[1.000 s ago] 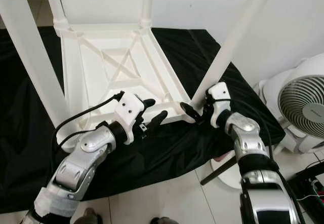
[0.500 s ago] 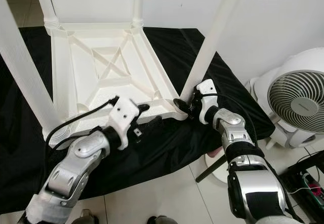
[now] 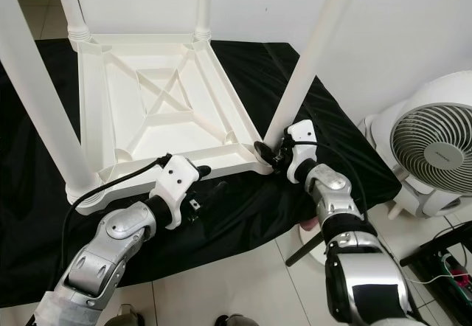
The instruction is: Building children table
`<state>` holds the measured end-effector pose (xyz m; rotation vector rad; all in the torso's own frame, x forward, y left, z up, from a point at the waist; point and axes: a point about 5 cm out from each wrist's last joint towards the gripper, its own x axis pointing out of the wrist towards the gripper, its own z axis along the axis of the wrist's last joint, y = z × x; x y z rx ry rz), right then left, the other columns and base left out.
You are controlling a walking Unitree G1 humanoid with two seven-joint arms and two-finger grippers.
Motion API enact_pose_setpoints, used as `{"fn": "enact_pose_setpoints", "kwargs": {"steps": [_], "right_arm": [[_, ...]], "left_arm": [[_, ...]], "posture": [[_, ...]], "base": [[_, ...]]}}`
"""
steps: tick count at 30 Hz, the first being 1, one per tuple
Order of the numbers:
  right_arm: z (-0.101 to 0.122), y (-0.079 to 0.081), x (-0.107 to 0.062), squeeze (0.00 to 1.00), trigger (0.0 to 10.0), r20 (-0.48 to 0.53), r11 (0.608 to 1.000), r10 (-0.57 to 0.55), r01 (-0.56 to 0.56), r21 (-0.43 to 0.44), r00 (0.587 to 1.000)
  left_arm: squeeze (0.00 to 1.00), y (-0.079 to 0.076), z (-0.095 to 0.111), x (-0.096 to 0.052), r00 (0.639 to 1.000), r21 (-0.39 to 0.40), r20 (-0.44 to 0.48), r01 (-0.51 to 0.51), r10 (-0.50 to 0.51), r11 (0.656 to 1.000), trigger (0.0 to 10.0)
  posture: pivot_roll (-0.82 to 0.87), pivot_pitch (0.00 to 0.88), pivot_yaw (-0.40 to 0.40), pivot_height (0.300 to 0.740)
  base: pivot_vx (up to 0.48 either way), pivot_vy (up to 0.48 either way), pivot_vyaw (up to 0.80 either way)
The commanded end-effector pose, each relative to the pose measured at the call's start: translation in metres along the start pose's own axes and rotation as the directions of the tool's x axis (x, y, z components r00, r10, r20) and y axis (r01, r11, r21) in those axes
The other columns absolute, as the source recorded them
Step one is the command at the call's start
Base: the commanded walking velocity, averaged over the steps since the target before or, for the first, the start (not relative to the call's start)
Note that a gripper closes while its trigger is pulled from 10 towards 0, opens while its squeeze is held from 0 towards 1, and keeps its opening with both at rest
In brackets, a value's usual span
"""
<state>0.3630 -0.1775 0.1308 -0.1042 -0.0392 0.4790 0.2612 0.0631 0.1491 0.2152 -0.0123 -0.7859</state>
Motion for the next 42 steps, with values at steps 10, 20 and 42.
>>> {"fn": "enact_pose_setpoints", "kwargs": {"steps": [10,20,42], "right_arm": [[-0.015,0.016,-0.003,0.00,0.0,-0.021,0.950,-0.309,0.310,0.037,0.951],[-0.002,0.034,0.003,0.00,0.7,-0.001,0.821,-0.558,0.552,0.146,0.830],[0.018,0.019,-0.040,0.64,10.0,0.212,0.840,-0.543,0.523,0.146,0.813]], "left_arm": [[0.00,0.001,0.005,0.003,0.999,-0.021,0.031,-0.043,0.043,0.999,10.0],[0.00,-0.001,0.008,0.006,0.996,-0.033,0.058,-0.065,0.067,0.997,10.0],[0.00,0.006,0.007,0.004,0.995,-0.026,0.061,-0.082,0.083,0.996,10.0]], "posture": [[0.09,0.091,-0.123,0.740],[0.09,0.085,-0.130,0.740],[0.08,0.067,-0.136,0.740]], "base": [[0.000,0.000,0.00],[0.000,0.000,0.00],[0.000,0.000,0.00]]}}
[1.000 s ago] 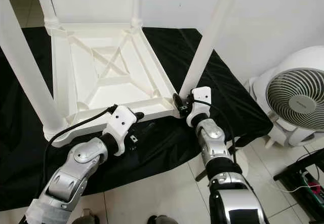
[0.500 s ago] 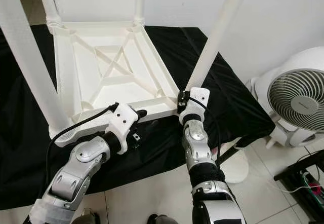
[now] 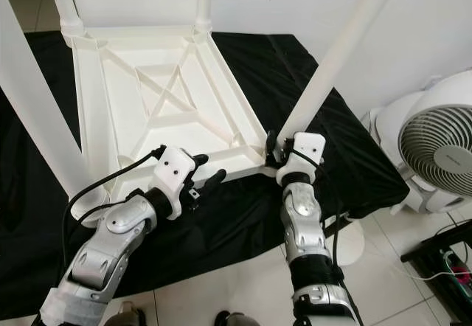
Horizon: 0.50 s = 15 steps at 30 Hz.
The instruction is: Building children table
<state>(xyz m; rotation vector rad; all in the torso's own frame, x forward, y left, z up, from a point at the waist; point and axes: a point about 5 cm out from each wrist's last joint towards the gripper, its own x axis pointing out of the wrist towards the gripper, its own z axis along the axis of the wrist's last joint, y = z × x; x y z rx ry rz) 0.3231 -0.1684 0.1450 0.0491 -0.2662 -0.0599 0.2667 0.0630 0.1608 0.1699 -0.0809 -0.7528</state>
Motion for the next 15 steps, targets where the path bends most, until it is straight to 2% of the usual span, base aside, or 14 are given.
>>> {"fn": "enact_pose_setpoints", "kwargs": {"steps": [1,2,3,4,7,10,12,15], "right_arm": [[0.003,-0.009,-0.004,0.64,10.0,0.021,1.000,-0.018,0.018,-0.001,1.000],[0.005,-0.010,-0.007,0.64,10.0,0.035,1.000,-0.014,0.014,-0.009,0.999],[0.007,-0.011,-0.011,0.00,10.0,0.045,1.000,-0.002,0.002,-0.006,0.999],[0.007,-0.011,-0.011,0.00,10.0,0.045,1.000,-0.002,0.002,-0.006,0.999],[0.008,-0.008,-0.030,0.00,10.0,0.043,0.998,0.057,-0.057,0.004,0.997],[0.009,-0.007,-0.035,0.00,10.0,0.044,0.998,0.067,-0.067,0.000,0.997],[0.010,-0.002,-0.048,0.00,10.0,0.050,0.991,0.133,-0.133,0.000,0.990],[0.011,-0.001,-0.057,0.00,10.0,0.053,0.985,0.172,-0.173,0.002,0.984]], "left_arm": [[0.00,0.000,-0.004,0.001,0.999,-0.006,-0.012,-0.042,0.042,0.999,10.0],[0.00,0.000,-0.004,0.000,0.999,-0.005,-0.012,-0.042,0.042,0.999,10.0],[0.00,0.001,-0.004,0.000,0.999,-0.004,-0.012,-0.042,0.042,0.999,10.0],[0.00,0.001,-0.004,0.000,0.999,-0.004,-0.012,-0.042,0.042,0.999,10.0],[0.00,0.001,-0.004,-0.001,0.999,-0.004,-0.011,-0.041,0.041,0.999,10.0],[0.00,0.001,-0.004,0.000,0.999,-0.005,-0.010,-0.040,0.040,0.999,10.0],[0.00,0.000,-0.004,0.001,0.999,-0.007,-0.009,-0.035,0.035,0.999,10.0],[0.00,0.000,-0.003,0.001,1.000,-0.006,-0.009,-0.029,0.029,1.000,10.0]], "posture": [[0.08,0.067,-0.136,0.740],[0.08,0.067,-0.136,0.740],[0.08,0.066,-0.134,0.740],[0.08,0.066,-0.134,0.740],[0.07,0.069,-0.130,0.740],[0.07,0.070,-0.129,0.740],[0.06,0.074,-0.123,0.740],[0.06,0.081,-0.119,0.740]], "base": [[0.000,0.000,0.00],[0.000,0.000,0.00],[0.000,0.000,0.00],[0.000,0.000,0.00],[0.000,0.000,0.00],[0.000,0.000,0.00],[0.000,0.000,0.00],[0.000,0.000,0.00]]}}
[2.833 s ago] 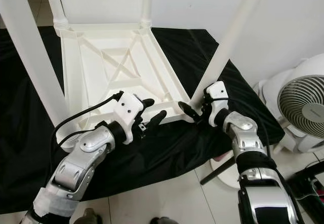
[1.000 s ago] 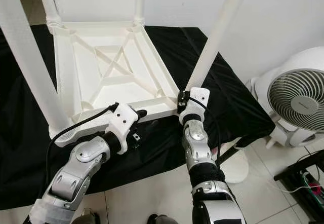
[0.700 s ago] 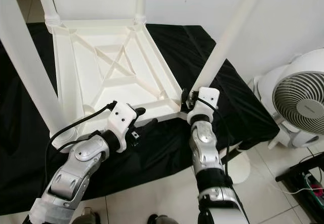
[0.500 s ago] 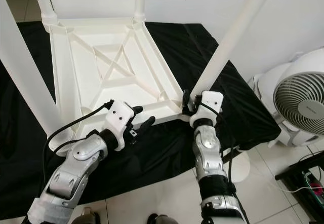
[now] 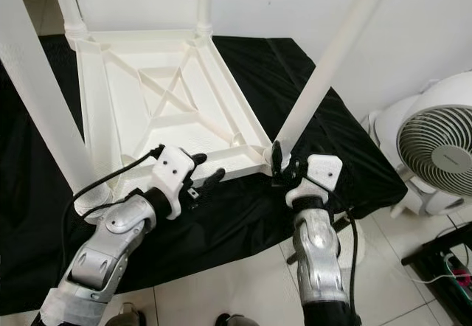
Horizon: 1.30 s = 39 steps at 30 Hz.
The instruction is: Building children table
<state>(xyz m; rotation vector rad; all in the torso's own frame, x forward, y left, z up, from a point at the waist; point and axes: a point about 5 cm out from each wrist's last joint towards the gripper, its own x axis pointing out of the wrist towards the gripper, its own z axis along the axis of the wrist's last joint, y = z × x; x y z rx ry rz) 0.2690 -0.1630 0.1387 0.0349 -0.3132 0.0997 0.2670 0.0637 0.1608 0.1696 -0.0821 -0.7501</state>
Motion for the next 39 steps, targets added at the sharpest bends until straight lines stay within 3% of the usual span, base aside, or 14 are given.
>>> {"fn": "enact_pose_setpoints", "kwargs": {"steps": [1,6,7,8,9,10,11,22,23,24,25,27,35,39], "right_arm": [[0.003,-0.003,-0.003,0.00,10.0,0.009,1.000,0.013,-0.013,-0.002,1.000],[0.001,-0.002,-0.011,0.00,10.0,-0.030,0.995,0.098,-0.098,-0.002,0.995],[-0.003,-0.002,-0.013,0.00,7.0,-0.063,0.988,0.153,-0.153,0.004,0.986],[-0.003,-0.002,-0.013,0.00,7.0,-0.063,0.988,0.153,-0.153,0.004,0.986],[-0.006,-0.002,-0.012,0.00,5.4,-0.089,0.980,0.201,-0.201,0.010,0.975],[-0.006,-0.002,-0.012,0.00,5.4,-0.089,0.980,0.201,-0.201,0.010,0.975],[-0.008,-0.003,-0.003,0.00,0.0,-0.115,0.960,0.281,-0.280,0.032,0.953],[-0.005,-0.015,0.018,0.00,0.4,-0.147,0.921,0.387,-0.387,0.030,0.910],[-0.004,-0.020,0.023,0.00,3.9,-0.147,0.923,0.383,-0.383,0.026,0.912],[-0.004,-0.020,0.023,0.00,3.9,-0.147,0.923,0.383,-0.383,0.026,0.912],[-0.002,-0.027,0.028,0.00,10.0,-0.152,0.928,0.370,-0.372,0.018,0.917],[-0.002,-0.031,0.031,0.00,10.0,-0.155,0.933,0.358,-0.361,0.011,0.921],[0.008,-0.079,0.042,0.00,10.0,-0.142,0.977,0.190,-0.201,-0.071,0.971],[0.011,-0.090,0.043,0.00,10.0,-0.111,0.990,0.109,-0.118,-0.078,0.988]], "left_arm": [[0.00,-0.001,-0.003,0.001,1.000,-0.006,-0.010,-0.026,0.026,1.000,10.0],[0.00,0.000,-0.003,0.000,1.000,-0.006,-0.012,-0.023,0.023,1.000,10.0],[0.00,0.000,-0.003,0.001,1.000,-0.003,-0.013,-0.021,0.021,1.000,10.0],[0.00,0.000,-0.003,0.001,1.000,-0.003,-0.013,-0.021,0.021,1.000,10.0],[0.00,0.000,-0.003,0.001,1.000,-0.001,-0.013,-0.020,0.020,1.000,10.0],[0.00,0.000,-0.003,0.001,1.000,-0.001,-0.013,-0.020,0.020,1.000,10.0],[0.00,0.001,-0.001,0.001,1.000,0.000,-0.011,-0.024,0.024,1.000,10.0],[0.00,0.002,0.000,-0.002,0.999,-0.001,-0.009,-0.041,0.041,0.999,10.0],[0.00,0.002,0.000,-0.002,0.999,-0.002,-0.009,-0.043,0.043,0.999,10.0],[0.00,0.002,0.000,-0.002,0.999,-0.002,-0.009,-0.043,0.043,0.999,10.0],[0.00,0.002,0.000,-0.002,0.999,-0.003,-0.009,-0.044,0.044,0.999,10.0],[0.00,0.001,0.001,-0.002,0.999,-0.003,-0.008,-0.045,0.045,0.999,10.0],[0.00,-0.002,0.002,-0.001,1.000,-0.009,-0.006,-0.015,0.015,1.000,10.0],[0.00,-0.006,0.003,-0.002,1.000,-0.014,-0.008,0.014,-0.014,1.000,10.0]], "posture": [[0.06,0.081,-0.119,0.740],[0.05,0.086,-0.113,0.740],[0.05,0.089,-0.113,0.740],[0.05,0.089,-0.113,0.740],[0.06,0.092,-0.114,0.740],[0.06,0.092,-0.114,0.740],[0.06,0.095,-0.114,0.740],[0.08,0.101,-0.121,0.740],[0.08,0.103,-0.120,0.740],[0.08,0.103,-0.120,0.740],[0.08,0.104,-0.123,0.740],[0.08,0.104,-0.123,0.740],[0.07,0.106,-0.116,0.740],[0.07,0.107,-0.113,0.740]], "base": [[0.000,0.000,0.00],[0.000,0.000,0.00],[0.000,0.000,0.00],[0.000,0.000,0.00],[0.000,0.000,0.00],[0.000,0.000,0.00],[0.000,0.000,0.00],[0.000,0.000,0.00],[0.000,0.000,0.00],[0.000,0.000,0.00],[0.000,0.000,0.00],[0.000,0.000,0.00],[0.000,0.000,0.00],[0.000,0.000,0.00]]}}
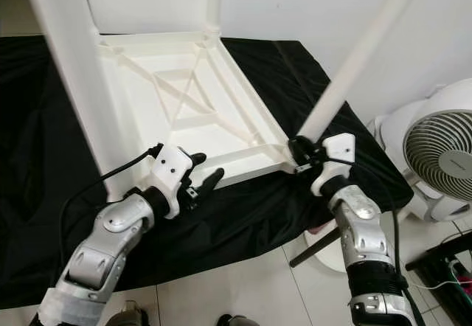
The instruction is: Building children table
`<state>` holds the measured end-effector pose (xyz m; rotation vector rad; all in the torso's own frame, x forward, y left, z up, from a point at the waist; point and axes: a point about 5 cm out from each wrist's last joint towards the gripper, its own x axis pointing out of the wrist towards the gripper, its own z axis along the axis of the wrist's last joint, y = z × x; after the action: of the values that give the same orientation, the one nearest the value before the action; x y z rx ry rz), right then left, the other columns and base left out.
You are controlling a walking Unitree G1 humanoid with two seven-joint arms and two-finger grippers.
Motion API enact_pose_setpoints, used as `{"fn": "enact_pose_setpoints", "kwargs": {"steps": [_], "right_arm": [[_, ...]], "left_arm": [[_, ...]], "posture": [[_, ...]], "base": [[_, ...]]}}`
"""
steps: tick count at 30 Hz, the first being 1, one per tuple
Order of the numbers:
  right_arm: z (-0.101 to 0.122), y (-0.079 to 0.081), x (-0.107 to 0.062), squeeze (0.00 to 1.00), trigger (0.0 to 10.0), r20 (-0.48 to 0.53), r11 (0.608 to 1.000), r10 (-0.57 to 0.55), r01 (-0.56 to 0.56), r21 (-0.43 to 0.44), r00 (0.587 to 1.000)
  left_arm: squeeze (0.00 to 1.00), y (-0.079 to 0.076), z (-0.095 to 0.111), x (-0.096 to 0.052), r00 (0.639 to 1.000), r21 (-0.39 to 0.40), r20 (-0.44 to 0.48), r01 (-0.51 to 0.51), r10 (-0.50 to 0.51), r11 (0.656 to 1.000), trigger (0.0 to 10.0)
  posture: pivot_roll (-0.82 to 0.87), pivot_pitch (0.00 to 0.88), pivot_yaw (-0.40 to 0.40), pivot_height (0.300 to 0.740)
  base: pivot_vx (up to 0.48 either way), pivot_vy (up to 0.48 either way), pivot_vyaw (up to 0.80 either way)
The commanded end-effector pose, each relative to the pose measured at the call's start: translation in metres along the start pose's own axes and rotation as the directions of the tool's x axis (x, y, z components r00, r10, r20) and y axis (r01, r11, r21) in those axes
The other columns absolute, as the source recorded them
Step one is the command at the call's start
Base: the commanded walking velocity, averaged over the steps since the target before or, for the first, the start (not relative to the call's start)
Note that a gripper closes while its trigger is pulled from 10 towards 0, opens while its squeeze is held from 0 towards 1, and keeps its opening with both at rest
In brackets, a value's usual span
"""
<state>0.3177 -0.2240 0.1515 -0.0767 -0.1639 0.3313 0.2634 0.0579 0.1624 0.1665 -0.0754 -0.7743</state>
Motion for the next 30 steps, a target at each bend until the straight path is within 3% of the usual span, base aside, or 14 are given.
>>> {"fn": "enact_pose_setpoints", "kwargs": {"steps": [1,3,6,9,13,21,22,23,27,30], "right_arm": [[0.008,-0.024,-0.009,0.00,10.0,0.044,0.991,-0.131,0.132,-0.011,0.990],[0.008,-0.024,-0.009,0.00,10.0,0.048,0.991,-0.136,0.137,-0.005,0.990],[0.007,-0.013,-0.009,0.00,10.0,0.055,0.995,-0.094,0.093,0.019,0.994],[0.001,0.013,-0.008,0.00,10.0,0.052,0.999,-0.009,0.007,0.042,0.999],[-0.008,0.031,-0.009,0.00,10.0,0.039,0.998,0.046,-0.048,0.048,0.998],[-0.010,0.036,-0.006,0.00,10.0,0.038,0.996,0.057,-0.059,0.064,0.998],[-0.010,0.036,-0.004,0.00,10.0,0.036,0.996,0.063,-0.065,0.064,0.997],[-0.010,0.036,-0.004,0.00,10.0,0.036,0.996,0.063,-0.065,0.064,0.997],[-0.012,0.039,0.002,0.00,10.0,0.026,0.994,0.084,-0.086,0.065,0.996],[-0.013,0.040,0.003,0.00,10.0,0.023,0.994,0.087,-0.089,0.066,0.996]], "left_arm": [[0.00,0.001,0.000,-0.004,1.000,-0.008,-0.005,-0.010,0.010,1.000,10.0],[0.00,0.000,0.000,-0.004,1.000,-0.008,-0.005,-0.003,0.003,1.000,10.0],[0.00,-0.003,0.001,-0.005,1.000,-0.020,-0.001,0.020,-0.020,1.000,10.0],[0.00,-0.007,0.000,-0.009,0.999,-0.008,-0.003,0.049,-0.049,0.999,10.0],[0.00,-0.012,-0.004,-0.020,0.997,0.001,-0.011,0.078,-0.078,0.997,10.0],[0.00,-0.009,-0.007,-0.045,0.997,-0.004,-0.037,0.072,-0.072,0.997,10.0],[0.00,-0.008,-0.006,-0.054,0.996,-0.015,-0.042,0.074,-0.075,0.997,10.0],[0.00,-0.008,-0.006,-0.054,0.996,-0.015,-0.042,0.074,-0.075,0.997,10.0],[0.00,-0.005,-0.002,-0.086,0.993,-0.029,-0.087,0.082,-0.085,0.996,10.0],[0.00,-0.006,-0.002,-0.091,0.991,-0.032,-0.099,0.084,-0.087,0.996,10.0]], "posture": [[0.07,0.107,-0.113,0.740],[0.07,0.107,-0.113,0.740],[0.07,0.109,-0.114,0.740],[0.07,0.115,-0.118,0.740],[0.08,0.120,-0.124,0.740],[0.10,0.126,-0.136,0.740],[0.11,0.125,-0.140,0.740],[0.11,0.125,-0.140,0.740],[0.16,0.126,-0.157,0.740],[0.16,0.126,-0.161,0.740]], "base": [[0.000,0.000,0.00],[0.000,0.000,0.00],[0.000,0.000,0.00],[0.000,0.000,0.00],[0.000,0.000,0.00],[0.000,0.000,0.00],[0.000,0.000,0.00],[0.000,0.000,0.00],[0.000,0.000,0.00],[0.000,0.000,0.00]]}}
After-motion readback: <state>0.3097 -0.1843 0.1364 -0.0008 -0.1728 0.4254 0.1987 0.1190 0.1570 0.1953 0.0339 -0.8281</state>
